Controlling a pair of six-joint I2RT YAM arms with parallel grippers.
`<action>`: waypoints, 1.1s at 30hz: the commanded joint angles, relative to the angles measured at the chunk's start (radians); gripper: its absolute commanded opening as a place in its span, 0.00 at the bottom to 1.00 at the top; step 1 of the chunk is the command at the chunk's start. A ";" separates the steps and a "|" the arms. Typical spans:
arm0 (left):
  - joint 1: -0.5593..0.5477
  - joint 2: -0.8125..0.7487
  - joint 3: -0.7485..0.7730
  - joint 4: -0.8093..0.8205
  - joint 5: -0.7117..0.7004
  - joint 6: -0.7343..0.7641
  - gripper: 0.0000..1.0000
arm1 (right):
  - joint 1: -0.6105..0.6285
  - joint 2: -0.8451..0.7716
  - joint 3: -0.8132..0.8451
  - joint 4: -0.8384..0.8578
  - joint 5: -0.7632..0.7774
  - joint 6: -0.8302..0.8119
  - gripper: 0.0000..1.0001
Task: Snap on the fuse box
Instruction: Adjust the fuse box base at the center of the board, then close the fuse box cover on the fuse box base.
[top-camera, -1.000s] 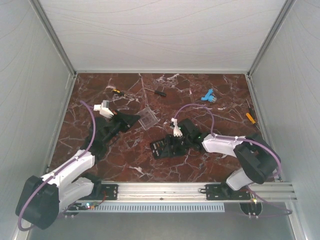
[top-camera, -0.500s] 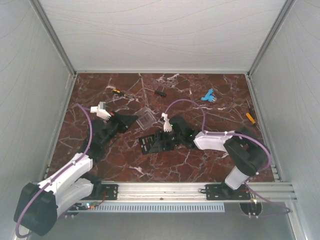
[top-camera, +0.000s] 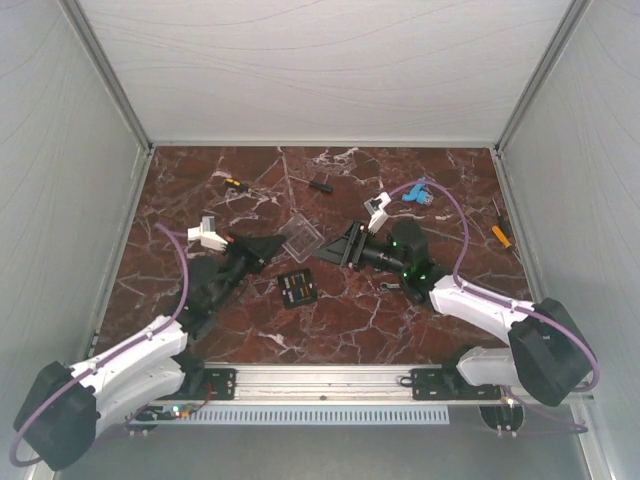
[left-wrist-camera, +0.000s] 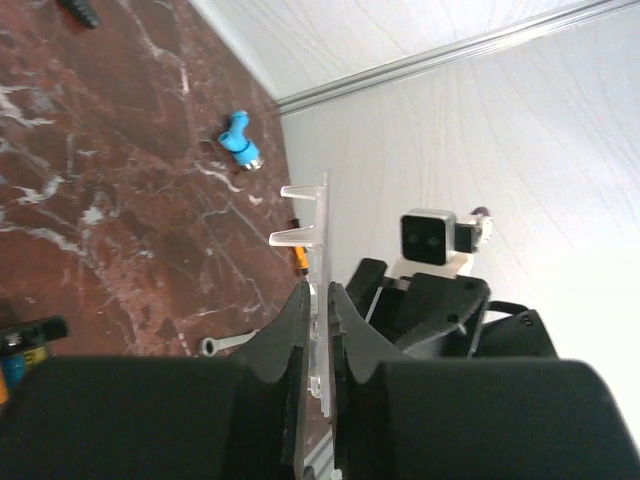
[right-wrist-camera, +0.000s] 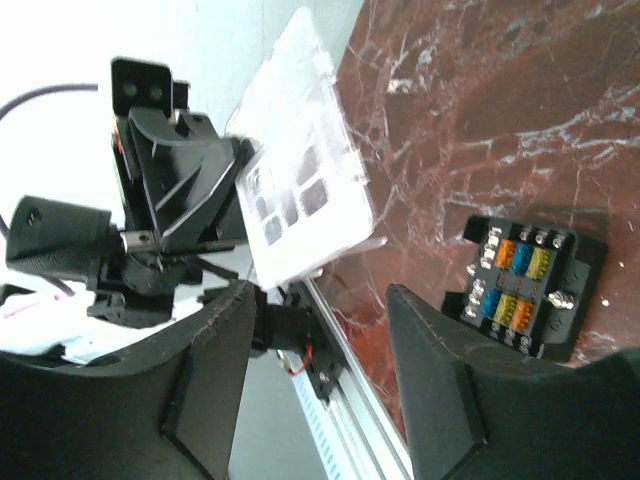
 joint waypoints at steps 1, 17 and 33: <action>-0.055 -0.020 0.015 0.129 -0.134 -0.052 0.00 | -0.006 0.031 -0.027 0.201 0.077 0.150 0.52; -0.102 -0.034 -0.015 0.191 -0.176 -0.104 0.00 | -0.024 0.134 0.017 0.415 0.022 0.234 0.36; -0.101 0.003 -0.042 0.167 -0.102 -0.107 0.24 | -0.123 0.194 0.049 0.496 -0.203 0.262 0.09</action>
